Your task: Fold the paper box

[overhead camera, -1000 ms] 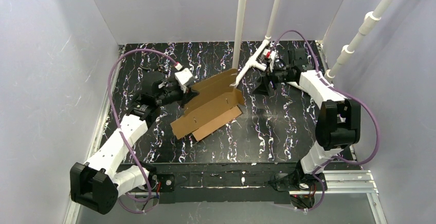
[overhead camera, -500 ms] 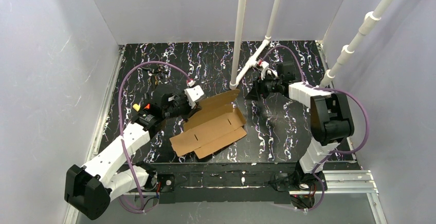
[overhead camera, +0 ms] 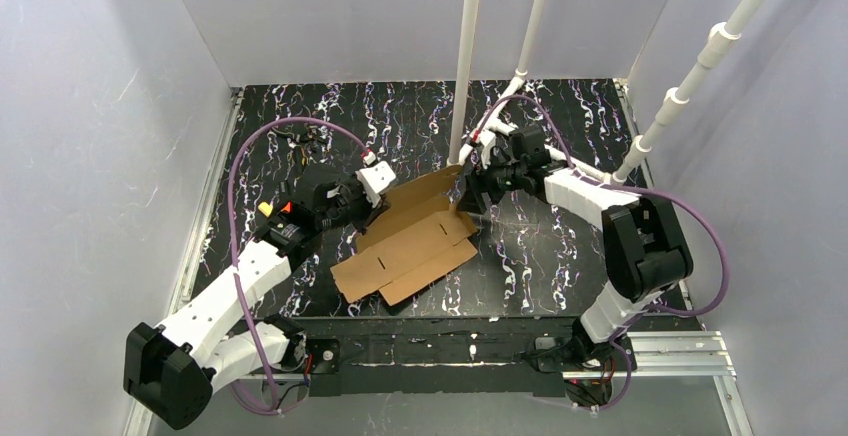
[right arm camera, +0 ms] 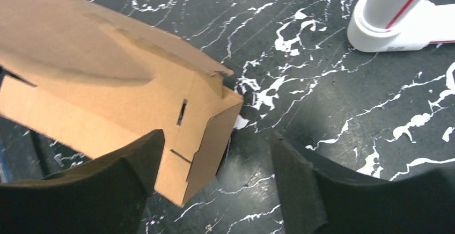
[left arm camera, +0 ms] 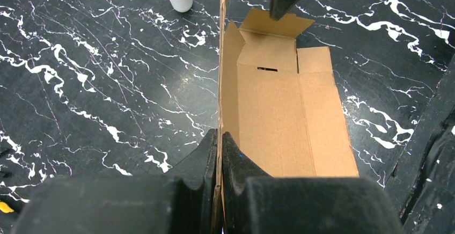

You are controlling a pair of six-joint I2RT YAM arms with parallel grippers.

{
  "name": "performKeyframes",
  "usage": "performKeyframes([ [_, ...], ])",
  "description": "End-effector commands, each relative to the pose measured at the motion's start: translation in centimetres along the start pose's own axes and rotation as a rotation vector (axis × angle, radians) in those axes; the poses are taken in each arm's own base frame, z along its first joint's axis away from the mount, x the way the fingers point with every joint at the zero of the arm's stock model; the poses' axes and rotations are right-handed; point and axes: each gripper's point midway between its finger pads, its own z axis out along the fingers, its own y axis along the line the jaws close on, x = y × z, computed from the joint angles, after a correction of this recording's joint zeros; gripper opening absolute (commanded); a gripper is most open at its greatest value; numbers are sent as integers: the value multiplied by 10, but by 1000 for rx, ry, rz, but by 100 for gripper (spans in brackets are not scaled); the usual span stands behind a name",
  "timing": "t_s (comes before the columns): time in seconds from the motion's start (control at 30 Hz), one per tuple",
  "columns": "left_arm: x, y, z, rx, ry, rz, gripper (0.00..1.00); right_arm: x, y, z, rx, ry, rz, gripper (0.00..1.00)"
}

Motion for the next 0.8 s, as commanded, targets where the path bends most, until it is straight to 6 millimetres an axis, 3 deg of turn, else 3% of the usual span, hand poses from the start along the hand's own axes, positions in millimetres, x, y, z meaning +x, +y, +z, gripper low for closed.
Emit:
performKeyframes([
  [0.0,-33,7,-6,-28,-77,17,0,9,-22,16,115,22,31,75],
  [0.2,-47,9,-11,-35,-110,36,0,13,-38,18,210,44,32,51],
  [0.3,-52,10,-12,-38,-122,53,0,8,-40,14,233,33,22,28],
  [0.37,-55,11,-13,-38,-137,74,0,-6,-38,13,224,-23,-11,11],
  [0.43,-61,10,-13,-31,-166,104,0,-20,-34,10,209,-82,-45,1],
  [0.67,-91,14,-14,-22,-256,228,0,-75,-28,-2,117,-324,-147,1],
  [0.77,-99,13,-11,2,-271,262,0,-85,-28,-8,91,-397,-172,1],
])
